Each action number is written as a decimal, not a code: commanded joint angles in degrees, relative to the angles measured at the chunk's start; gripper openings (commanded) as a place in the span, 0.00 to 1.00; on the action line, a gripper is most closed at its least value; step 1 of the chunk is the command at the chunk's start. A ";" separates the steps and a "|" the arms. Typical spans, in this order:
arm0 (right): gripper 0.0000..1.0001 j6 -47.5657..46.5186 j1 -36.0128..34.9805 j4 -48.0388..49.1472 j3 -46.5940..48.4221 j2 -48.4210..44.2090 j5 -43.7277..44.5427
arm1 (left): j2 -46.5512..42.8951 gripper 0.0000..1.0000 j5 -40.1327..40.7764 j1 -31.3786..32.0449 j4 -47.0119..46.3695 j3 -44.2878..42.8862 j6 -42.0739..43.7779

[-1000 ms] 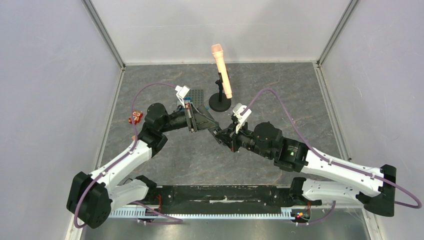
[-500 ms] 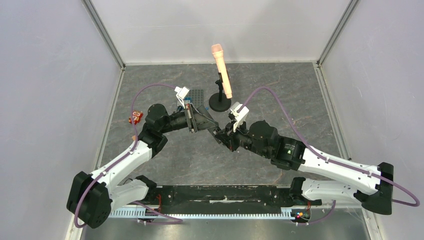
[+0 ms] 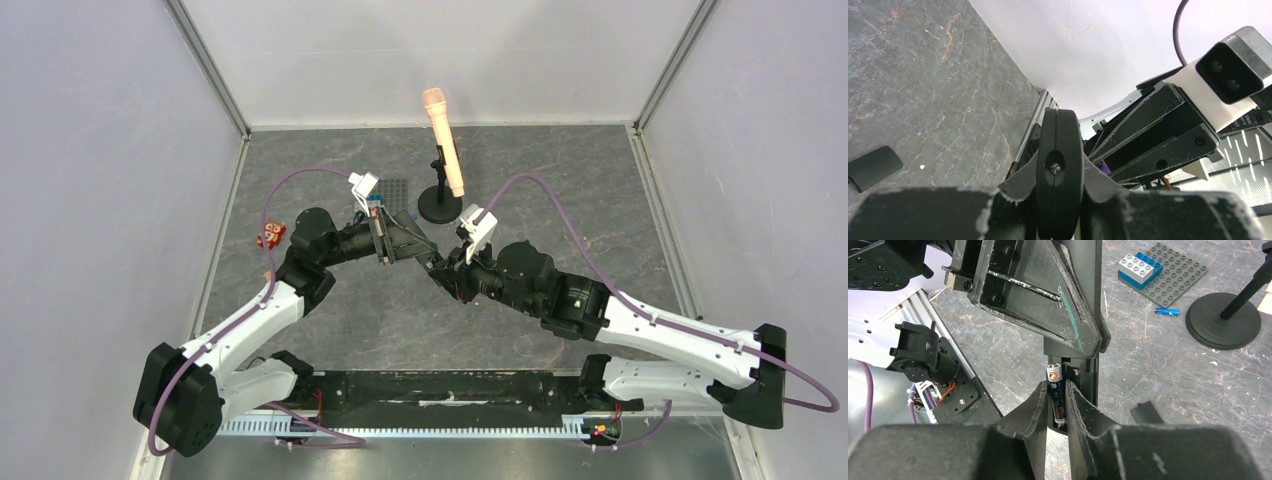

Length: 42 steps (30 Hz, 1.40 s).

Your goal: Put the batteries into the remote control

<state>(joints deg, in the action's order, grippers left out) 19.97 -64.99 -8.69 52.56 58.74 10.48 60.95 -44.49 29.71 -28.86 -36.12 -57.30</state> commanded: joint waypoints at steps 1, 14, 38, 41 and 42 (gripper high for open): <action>0.22 0.13 0.04 -4.02 0.97 0.49 1.52 | -1.72 0.02 0.18 0.27 -6.09 -0.83 -0.89; 0.42 2.13 0.02 -4.93 3.62 -1.49 3.30 | -1.53 0.02 0.32 0.31 -6.02 -0.70 -0.73; 0.98 38.50 0.05 -6.59 -0.05 -12.74 13.99 | -3.97 0.02 6.96 0.28 2.26 -3.34 -1.48; 0.98 41.07 0.13 0.83 -2.24 -12.59 11.62 | -4.43 0.02 8.28 0.27 3.39 -3.90 -2.82; 0.98 42.12 0.13 2.42 -2.36 -12.11 10.81 | -4.54 0.02 8.88 0.26 4.03 -4.14 -3.42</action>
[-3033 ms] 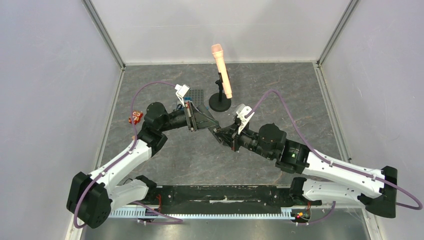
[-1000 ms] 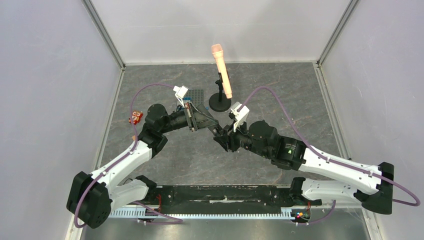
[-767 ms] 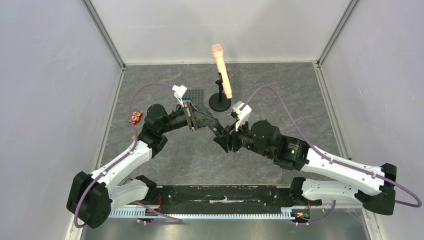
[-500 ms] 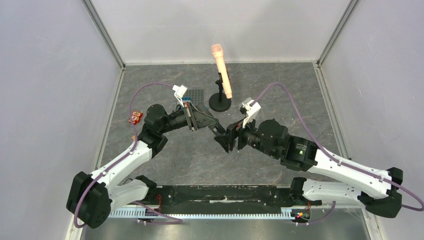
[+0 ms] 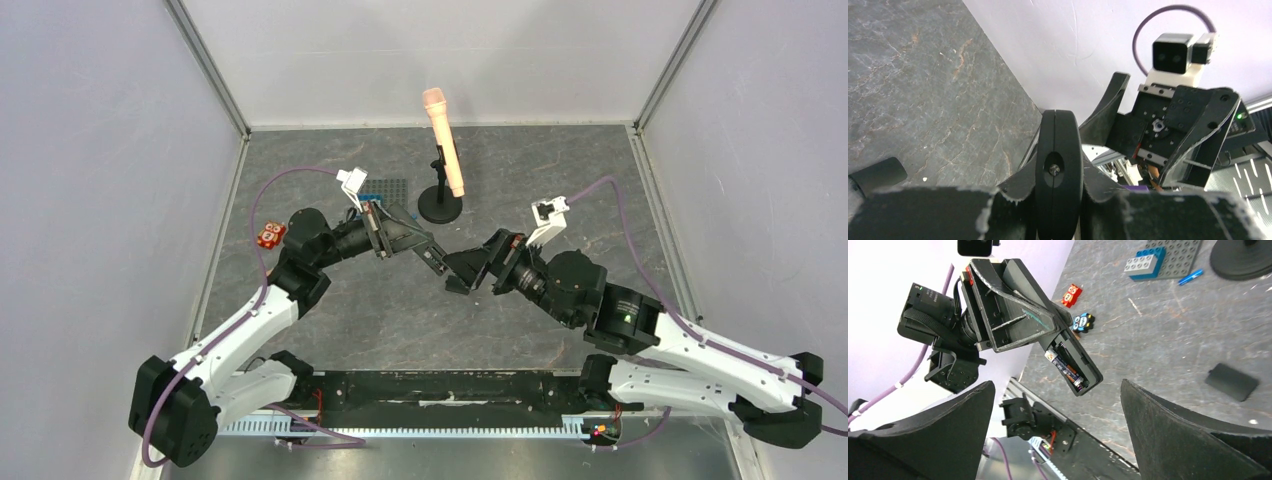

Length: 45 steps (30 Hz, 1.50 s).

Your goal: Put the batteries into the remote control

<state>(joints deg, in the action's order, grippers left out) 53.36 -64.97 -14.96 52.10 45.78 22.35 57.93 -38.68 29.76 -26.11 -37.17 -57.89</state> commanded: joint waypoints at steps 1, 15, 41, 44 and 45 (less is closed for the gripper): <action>0.98 9.48 0.11 9.48 -1.77 1.65 -1.59 | -1.72 0.02 3.66 0.21 1.74 -3.30 -3.51; 0.95 18.37 0.10 14.51 -2.87 6.88 -3.71 | -2.24 0.02 3.89 0.28 0.19 -3.81 -7.77; 0.82 21.93 3.45 17.77 -4.80 9.89 -5.49 | -5.59 0.02 4.78 0.22 -0.52 -2.44 -9.37; 0.80 21.72 3.71 17.52 -6.39 8.14 -4.56 | -5.57 0.02 5.51 0.21 -0.17 -2.31 -9.39; 0.79 21.64 3.81 17.30 -6.84 7.60 -4.28 | -5.55 0.02 5.74 0.21 -0.16 -2.22 -9.44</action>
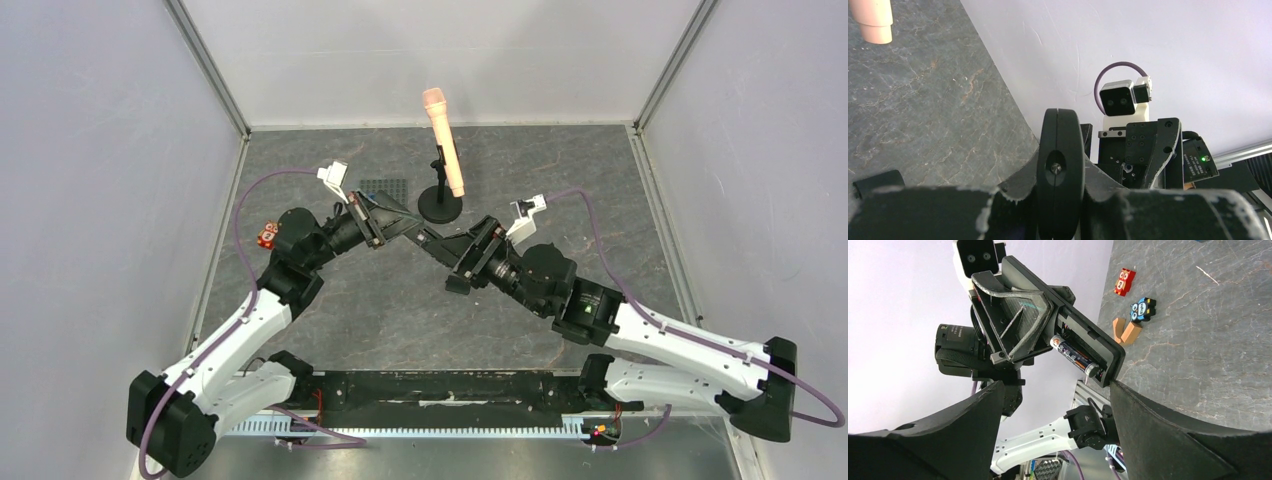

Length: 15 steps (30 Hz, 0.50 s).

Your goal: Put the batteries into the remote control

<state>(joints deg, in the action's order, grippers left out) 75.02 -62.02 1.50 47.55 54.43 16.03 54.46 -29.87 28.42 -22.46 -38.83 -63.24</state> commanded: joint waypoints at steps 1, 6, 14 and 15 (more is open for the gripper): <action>0.79 -0.17 0.92 0.71 -2.58 -1.55 2.52 | -2.17 0.02 -2.97 1.59 -3.90 -0.62 -4.16; 0.80 -1.21 1.03 -1.05 -3.18 -3.79 4.42 | -2.59 0.02 -2.12 1.55 -5.78 -0.19 -5.70; 0.81 -2.12 1.10 -3.19 -3.78 -6.44 6.64 | -2.96 0.02 -1.34 1.56 -6.46 -0.24 -6.46; 0.81 -2.27 1.11 -3.21 -3.63 -6.45 6.66 | -2.93 0.02 -1.36 1.55 -6.53 -0.16 -6.45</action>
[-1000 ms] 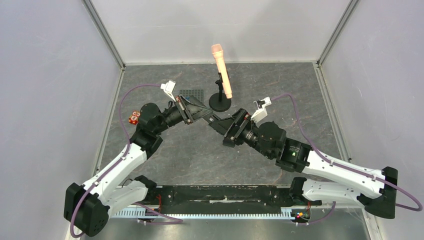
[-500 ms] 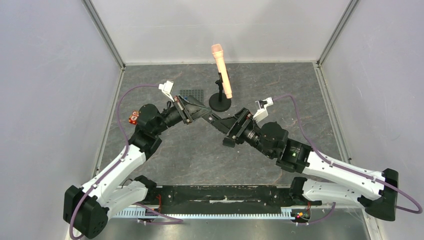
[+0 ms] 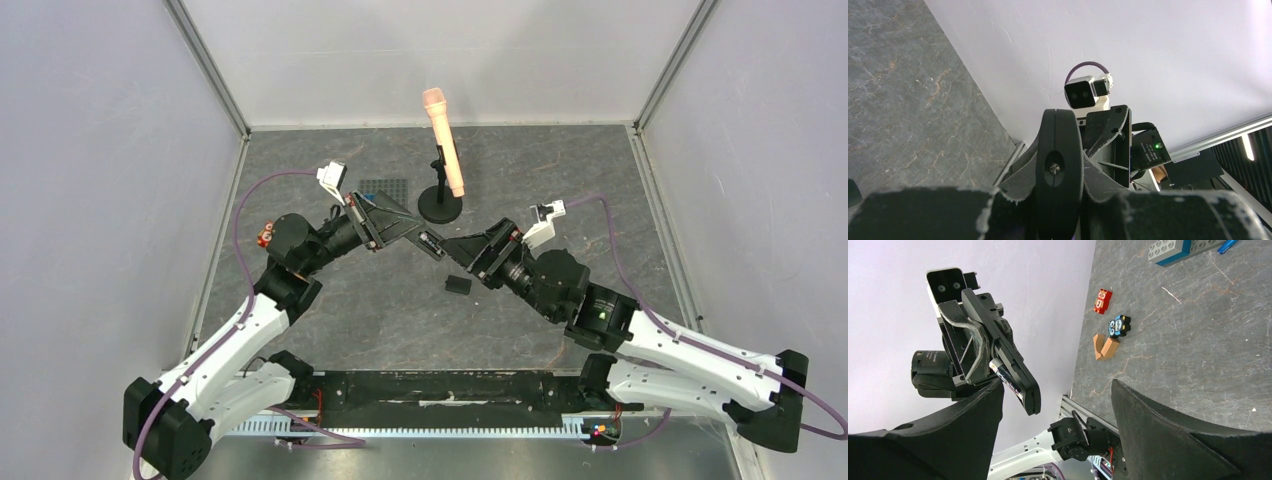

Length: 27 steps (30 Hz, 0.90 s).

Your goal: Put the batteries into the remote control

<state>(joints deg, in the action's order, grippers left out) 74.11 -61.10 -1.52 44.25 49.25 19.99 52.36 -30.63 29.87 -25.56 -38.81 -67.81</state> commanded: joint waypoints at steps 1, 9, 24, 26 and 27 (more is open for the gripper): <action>0.81 -1.62 0.15 -0.19 -0.10 -1.29 2.65 | -0.76 0.02 -0.58 0.10 -3.49 -0.19 -1.89; 0.77 -2.43 0.19 -0.71 0.74 -0.77 3.01 | -0.51 0.02 -1.20 0.11 -4.74 0.47 -1.93; 0.65 -4.66 0.41 -1.89 1.98 0.01 1.86 | -0.42 0.02 -1.54 0.11 -5.15 1.17 -1.55; 0.68 -4.82 0.52 -2.15 2.53 -0.21 2.16 | -0.50 0.02 -1.55 0.10 -5.13 1.34 -1.53; 0.71 -4.95 0.63 -2.18 2.87 -0.30 2.13 | -0.54 0.02 -1.58 0.10 -5.13 1.44 -1.46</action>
<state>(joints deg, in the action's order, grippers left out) 70.78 -60.88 -2.48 44.29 49.87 20.53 52.62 -30.74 29.87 -26.76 -37.34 -68.12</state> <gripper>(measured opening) 0.676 0.245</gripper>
